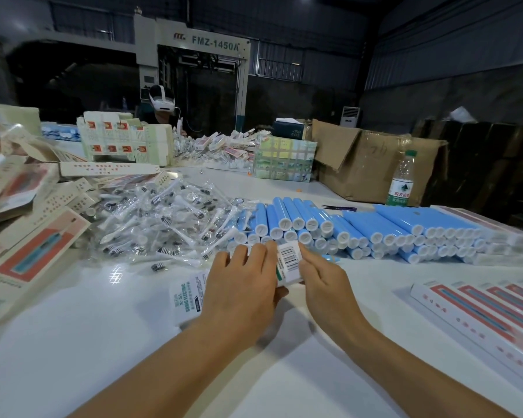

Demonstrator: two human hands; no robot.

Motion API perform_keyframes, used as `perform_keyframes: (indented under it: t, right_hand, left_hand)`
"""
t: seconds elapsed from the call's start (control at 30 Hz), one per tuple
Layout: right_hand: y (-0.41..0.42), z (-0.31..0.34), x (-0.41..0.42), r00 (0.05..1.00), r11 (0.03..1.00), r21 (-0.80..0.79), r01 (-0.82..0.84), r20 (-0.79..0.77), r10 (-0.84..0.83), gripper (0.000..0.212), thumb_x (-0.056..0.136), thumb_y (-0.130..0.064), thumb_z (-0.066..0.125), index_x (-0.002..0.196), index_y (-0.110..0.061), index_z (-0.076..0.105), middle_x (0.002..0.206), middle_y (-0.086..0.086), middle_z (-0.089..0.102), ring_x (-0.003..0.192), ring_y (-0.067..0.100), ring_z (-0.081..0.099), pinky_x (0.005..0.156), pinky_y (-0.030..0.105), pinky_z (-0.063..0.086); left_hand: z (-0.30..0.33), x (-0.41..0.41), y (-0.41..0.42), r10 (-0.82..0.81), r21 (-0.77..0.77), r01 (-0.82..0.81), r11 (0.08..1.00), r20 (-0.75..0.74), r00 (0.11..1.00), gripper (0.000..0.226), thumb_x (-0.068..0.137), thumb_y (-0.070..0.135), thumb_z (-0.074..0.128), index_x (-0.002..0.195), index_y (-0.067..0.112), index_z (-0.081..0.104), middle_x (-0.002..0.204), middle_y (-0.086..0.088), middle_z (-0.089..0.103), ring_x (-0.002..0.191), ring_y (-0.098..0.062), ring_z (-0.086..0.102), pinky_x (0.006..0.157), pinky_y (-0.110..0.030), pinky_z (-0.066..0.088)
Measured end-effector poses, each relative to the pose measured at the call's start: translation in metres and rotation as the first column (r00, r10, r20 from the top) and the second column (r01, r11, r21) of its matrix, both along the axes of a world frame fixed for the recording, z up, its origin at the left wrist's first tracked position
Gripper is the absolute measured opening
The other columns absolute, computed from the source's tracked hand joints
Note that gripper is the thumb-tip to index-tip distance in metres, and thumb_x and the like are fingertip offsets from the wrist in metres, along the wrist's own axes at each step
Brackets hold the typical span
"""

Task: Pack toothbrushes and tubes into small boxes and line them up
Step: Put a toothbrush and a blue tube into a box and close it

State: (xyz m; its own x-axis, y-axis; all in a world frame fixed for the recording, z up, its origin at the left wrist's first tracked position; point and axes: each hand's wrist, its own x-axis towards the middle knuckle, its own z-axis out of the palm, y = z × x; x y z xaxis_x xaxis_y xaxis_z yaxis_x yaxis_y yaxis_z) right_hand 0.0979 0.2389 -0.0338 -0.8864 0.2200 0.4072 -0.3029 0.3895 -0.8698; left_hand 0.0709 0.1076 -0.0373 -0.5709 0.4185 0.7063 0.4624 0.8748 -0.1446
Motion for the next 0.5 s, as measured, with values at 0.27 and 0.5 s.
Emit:
perform_keyframes:
  t: [0.27, 0.5]
  right_hand:
    - [0.002, -0.0025, -0.0007, 0.973, 0.964, 0.171, 0.205, -0.139, -0.182, 0.027, 0.092, -0.006, 0.057, 0.067, -0.011, 0.066, 0.07, 0.006, 0.048, 0.062, 0.001, 0.045, 0.057, 0.011, 0.036]
    - [0.0023, -0.0004, -0.0041, 0.991, 0.992, -0.083, 0.097, -0.088, -0.105, 0.024, 0.09, -0.01, 0.06, 0.081, -0.03, 0.069, 0.085, 0.0, 0.066, 0.078, 0.004, 0.061, 0.067, 0.016, 0.046]
  left_hand:
    - [-0.0043, 0.0038, 0.005, 0.0, -0.067, 0.003, 0.998, 0.045, 0.999, 0.073, 0.067, 0.053, 0.077, 0.118, 0.004, 0.062, 0.092, -0.005, 0.065, 0.077, -0.023, 0.06, 0.063, -0.037, 0.046]
    - [-0.0012, -0.004, 0.0044, 0.014, -0.043, -0.007, 0.999, 0.16, 0.987, 0.076, 0.091, 0.059, 0.04, 0.145, 0.009, 0.021, 0.129, -0.003, 0.044, 0.113, -0.024, 0.044, 0.087, -0.037, 0.033]
